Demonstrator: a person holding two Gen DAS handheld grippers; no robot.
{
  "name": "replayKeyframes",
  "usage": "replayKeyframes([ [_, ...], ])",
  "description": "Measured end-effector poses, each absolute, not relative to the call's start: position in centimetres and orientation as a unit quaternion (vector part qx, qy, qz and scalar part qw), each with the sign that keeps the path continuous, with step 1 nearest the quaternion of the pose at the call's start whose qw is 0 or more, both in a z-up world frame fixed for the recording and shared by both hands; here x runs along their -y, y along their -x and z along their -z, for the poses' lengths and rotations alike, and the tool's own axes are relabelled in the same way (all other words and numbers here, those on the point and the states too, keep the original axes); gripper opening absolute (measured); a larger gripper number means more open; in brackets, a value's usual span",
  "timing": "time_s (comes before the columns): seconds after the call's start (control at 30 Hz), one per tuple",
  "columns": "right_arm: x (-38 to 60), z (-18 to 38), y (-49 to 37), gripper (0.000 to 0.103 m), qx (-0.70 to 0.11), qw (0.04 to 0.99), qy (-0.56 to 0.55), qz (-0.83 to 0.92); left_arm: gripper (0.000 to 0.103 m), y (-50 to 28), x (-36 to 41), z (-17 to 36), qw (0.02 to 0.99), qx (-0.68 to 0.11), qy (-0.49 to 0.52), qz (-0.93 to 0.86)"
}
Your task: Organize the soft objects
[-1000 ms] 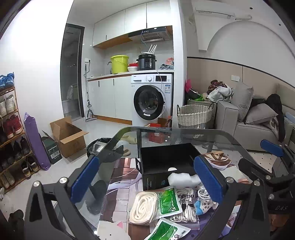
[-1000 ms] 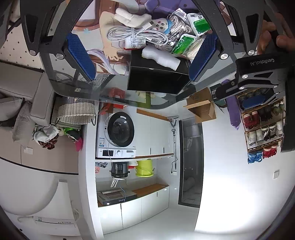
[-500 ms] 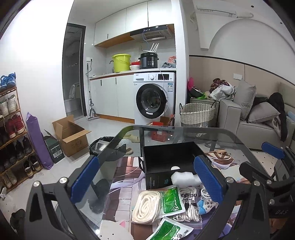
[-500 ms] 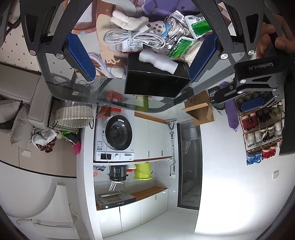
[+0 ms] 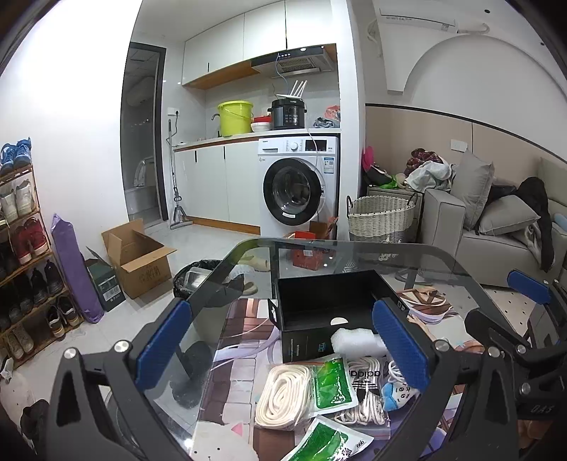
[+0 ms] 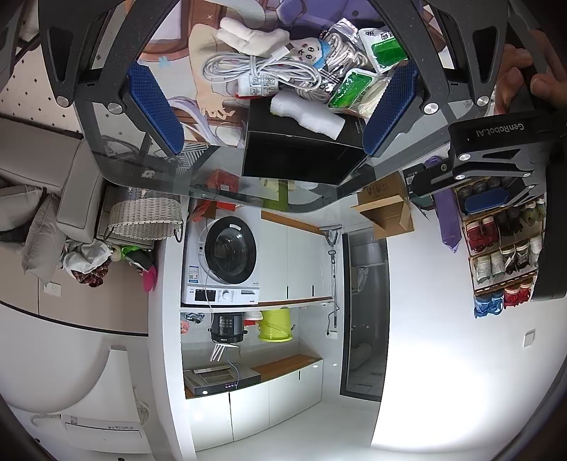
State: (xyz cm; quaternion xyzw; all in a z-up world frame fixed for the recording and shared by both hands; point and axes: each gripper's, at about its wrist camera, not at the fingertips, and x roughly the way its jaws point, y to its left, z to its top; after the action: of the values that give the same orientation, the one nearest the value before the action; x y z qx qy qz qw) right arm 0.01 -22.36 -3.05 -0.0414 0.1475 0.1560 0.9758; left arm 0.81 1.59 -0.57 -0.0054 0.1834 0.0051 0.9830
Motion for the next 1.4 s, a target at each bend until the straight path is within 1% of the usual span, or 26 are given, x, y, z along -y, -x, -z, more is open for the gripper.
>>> replayKeyframes([
  [0.67, 22.9, 2.1, 0.2, 0.103, -0.137, 0.977, 0.021, -0.163, 0.103, -1.0, -1.5, 0.4, 0.983, -0.184, 0.005, -0.006],
  [0.83, 23.2, 0.4, 0.2, 0.103, -0.126, 0.975, 0.014, -0.183, 0.103, -1.3, -2.0, -0.5, 0.983, -0.183, 0.014, -0.002],
  [1.0, 23.4, -2.2, -0.6, 0.103, -0.12, 0.975, 0.016, -0.187, 0.103, -2.3, -2.0, -1.5, 0.982, -0.191, -0.001, 0.014],
  [1.07, 23.3, -3.0, -1.2, 0.103, -0.129, 0.973, 0.024, -0.188, 0.103, -2.6, -2.2, -1.9, 0.982, -0.189, -0.003, 0.019],
  [1.17, 23.0, -3.8, -2.2, 0.103, -0.148, 0.97, 0.043, -0.187, 0.103, -3.6, -2.1, -2.1, 0.978, -0.207, -0.016, 0.034],
  [1.3, 22.1, -3.8, -4.3, 0.103, -0.206, 0.956, 0.086, -0.192, 0.103, -5.1, -1.8, -1.4, 0.967, -0.246, -0.037, 0.049],
  [1.4, 22.1, -2.7, -5.7, 0.103, -0.248, 0.941, 0.108, -0.202, 0.103, -5.5, -1.7, -1.0, 0.964, -0.258, -0.044, 0.045],
])
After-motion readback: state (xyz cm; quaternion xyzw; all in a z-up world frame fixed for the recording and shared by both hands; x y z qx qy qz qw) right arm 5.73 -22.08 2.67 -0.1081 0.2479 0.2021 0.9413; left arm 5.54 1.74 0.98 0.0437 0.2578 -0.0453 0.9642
